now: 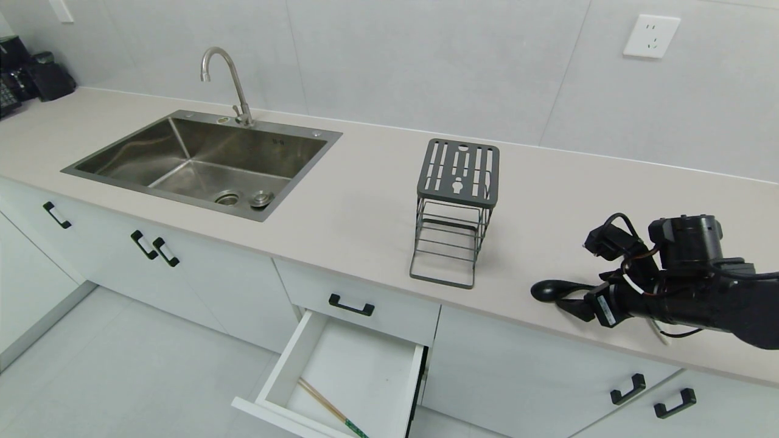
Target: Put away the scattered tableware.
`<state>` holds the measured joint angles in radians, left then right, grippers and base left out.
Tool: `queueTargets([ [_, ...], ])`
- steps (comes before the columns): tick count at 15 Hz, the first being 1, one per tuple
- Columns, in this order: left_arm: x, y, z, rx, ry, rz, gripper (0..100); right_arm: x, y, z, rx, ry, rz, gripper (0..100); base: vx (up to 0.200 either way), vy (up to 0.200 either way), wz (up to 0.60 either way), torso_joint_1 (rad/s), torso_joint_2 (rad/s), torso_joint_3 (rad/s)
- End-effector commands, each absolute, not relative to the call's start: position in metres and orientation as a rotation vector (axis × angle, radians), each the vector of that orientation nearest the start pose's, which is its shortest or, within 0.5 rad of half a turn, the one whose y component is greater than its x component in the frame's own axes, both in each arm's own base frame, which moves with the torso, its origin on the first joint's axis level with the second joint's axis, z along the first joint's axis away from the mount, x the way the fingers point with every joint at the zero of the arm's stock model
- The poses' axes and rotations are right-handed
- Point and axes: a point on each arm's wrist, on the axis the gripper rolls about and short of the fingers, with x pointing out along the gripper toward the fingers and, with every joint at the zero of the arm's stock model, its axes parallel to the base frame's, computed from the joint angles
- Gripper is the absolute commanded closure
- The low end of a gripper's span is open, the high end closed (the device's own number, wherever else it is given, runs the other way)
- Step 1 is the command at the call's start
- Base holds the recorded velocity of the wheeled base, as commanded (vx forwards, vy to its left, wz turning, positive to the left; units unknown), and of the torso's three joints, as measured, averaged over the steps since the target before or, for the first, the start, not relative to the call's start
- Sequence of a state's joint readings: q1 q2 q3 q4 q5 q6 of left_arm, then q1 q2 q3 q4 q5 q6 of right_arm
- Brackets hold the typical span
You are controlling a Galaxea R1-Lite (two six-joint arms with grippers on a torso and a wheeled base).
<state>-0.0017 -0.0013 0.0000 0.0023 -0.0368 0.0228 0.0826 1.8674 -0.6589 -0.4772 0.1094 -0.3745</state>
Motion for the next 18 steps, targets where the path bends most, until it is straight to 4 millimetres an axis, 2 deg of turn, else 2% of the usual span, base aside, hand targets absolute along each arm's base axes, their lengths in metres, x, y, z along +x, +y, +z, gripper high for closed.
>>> queueTargets([
  [1, -0.023, -0.001, 0.075, 0.023, 0.003, -0.038, 0, 0.299, 0.027, 0.076, -0.345, 0.706, 0.322, 0, 0.000, 0.000, 0.00, 0.000, 0.00, 0.000],
  [7, -0.023, -0.001, 0.075, 0.023, 0.003, -0.038, 0, 0.320, 0.029, 0.069, -0.344, 0.691, 0.324, 0, 0.000, 0.000, 0.00, 0.000, 0.00, 0.000],
  [12, -0.023, -0.001, 0.075, 0.023, 0.003, -0.038, 0, 0.325, 0.030, 0.066, -0.336, 0.689, 0.343, 0, 0.000, 0.000, 0.00, 0.000, 0.00, 0.000],
  [13, -0.023, -0.001, 0.075, 0.023, 0.003, -0.038, 0, 0.326, 0.030, 0.065, -0.336, 0.691, 0.345, 100, 0.000, 0.000, 0.00, 0.000, 0.00, 0.000],
  [18, -0.023, -0.001, 0.075, 0.023, 0.003, -0.038, 0, 0.327, 0.030, 0.061, -0.335, 0.703, 0.347, 100, 0.000, 0.000, 0.00, 0.000, 0.00, 0.000],
])
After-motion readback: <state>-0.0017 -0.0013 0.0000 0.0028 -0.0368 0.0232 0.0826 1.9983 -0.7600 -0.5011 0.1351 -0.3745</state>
